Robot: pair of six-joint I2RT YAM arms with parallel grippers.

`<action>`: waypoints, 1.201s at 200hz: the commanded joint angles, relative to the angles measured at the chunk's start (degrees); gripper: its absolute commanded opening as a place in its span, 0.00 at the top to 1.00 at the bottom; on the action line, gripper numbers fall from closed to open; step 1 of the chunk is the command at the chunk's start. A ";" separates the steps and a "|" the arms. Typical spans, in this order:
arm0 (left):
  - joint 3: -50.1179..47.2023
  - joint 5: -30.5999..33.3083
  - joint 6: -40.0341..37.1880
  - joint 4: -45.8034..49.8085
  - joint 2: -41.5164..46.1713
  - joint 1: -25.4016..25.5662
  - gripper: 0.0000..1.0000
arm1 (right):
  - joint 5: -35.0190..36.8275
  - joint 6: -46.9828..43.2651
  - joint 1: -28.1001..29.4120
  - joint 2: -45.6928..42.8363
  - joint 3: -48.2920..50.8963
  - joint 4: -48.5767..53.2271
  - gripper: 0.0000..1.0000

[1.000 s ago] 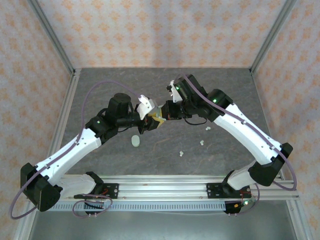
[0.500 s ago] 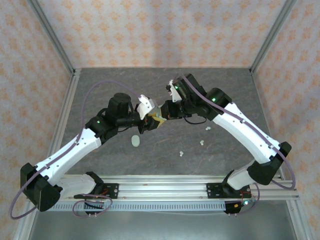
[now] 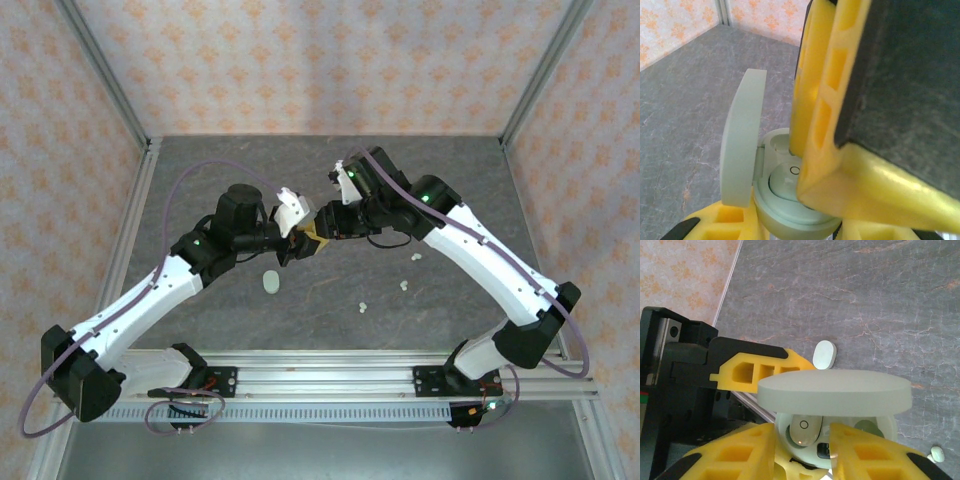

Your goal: Insert the wireless bluetooth earbuds into the charging case

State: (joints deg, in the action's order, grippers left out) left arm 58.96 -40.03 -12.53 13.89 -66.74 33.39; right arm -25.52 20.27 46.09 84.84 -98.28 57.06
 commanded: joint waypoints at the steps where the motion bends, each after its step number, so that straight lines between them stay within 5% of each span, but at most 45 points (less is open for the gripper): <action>1: 1.95 -0.55 -0.56 -1.35 -0.22 0.42 0.87 | 1.28 0.83 0.41 -1.88 -1.99 -1.29 0.65; 85: 1.60 -0.40 -0.57 -1.67 -0.29 0.45 0.87 | 9.12 2.61 -1.79 -9.26 -3.02 -0.03 0.63; 130: 1.51 -0.09 -0.47 -1.54 -0.28 0.54 0.87 | 13.52 3.81 -12.87 -9.65 -1.55 12.08 0.61; 196: 0.55 0.50 -0.42 -2.10 -0.23 0.80 0.87 | 6.19 5.92 -34.66 -13.47 27.31 3.45 0.65; 240: 0.43 0.66 -1.36 -0.97 -0.85 0.85 0.87 | 3.72 7.80 -39.47 -9.88 39.88 -6.44 0.63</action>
State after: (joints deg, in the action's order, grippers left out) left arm 59.11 -39.97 -12.56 13.85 -66.92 33.47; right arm -19.29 26.30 7.35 73.54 -61.45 58.13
